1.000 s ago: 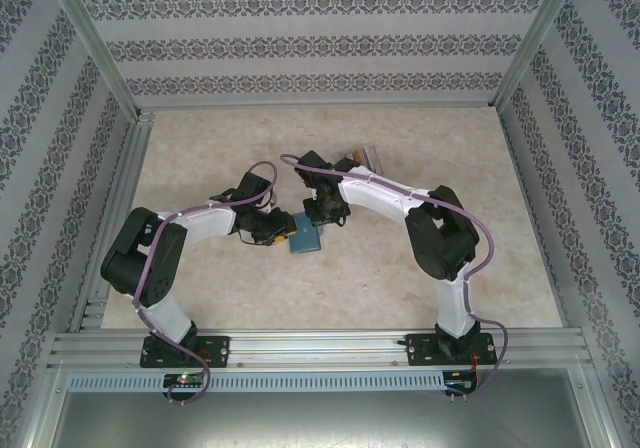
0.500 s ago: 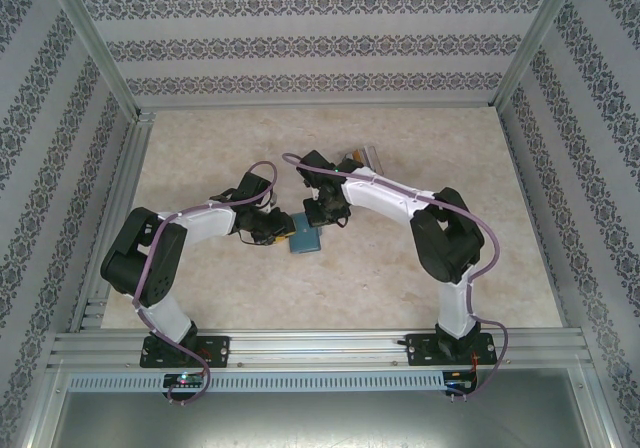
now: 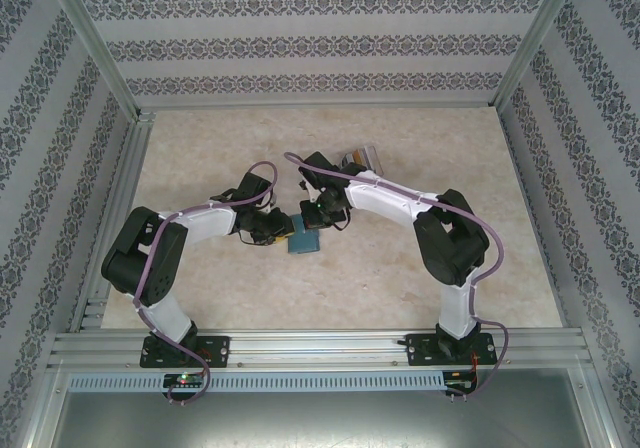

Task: Put the credit cards into the card holder
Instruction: Close the button on the card holder.

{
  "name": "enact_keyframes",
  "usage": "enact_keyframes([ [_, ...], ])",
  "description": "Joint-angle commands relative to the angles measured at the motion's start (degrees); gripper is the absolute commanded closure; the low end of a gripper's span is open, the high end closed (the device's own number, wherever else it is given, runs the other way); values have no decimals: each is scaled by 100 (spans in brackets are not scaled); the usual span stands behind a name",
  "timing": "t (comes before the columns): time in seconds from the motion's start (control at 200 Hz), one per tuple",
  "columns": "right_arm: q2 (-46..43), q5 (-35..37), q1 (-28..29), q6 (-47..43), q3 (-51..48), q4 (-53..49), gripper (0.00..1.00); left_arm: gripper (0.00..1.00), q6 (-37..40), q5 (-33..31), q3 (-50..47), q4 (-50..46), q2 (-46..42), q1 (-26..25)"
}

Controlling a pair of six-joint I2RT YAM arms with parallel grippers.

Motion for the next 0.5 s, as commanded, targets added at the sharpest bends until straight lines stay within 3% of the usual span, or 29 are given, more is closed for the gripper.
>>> enact_keyframes([
  [0.0,81,-222,-12,92,-52,84,100,75,82,-91,73,-30,88,-70],
  [0.495,586,-63,98,94,319,-103,100,79,2,-58,8,82,57,-70],
])
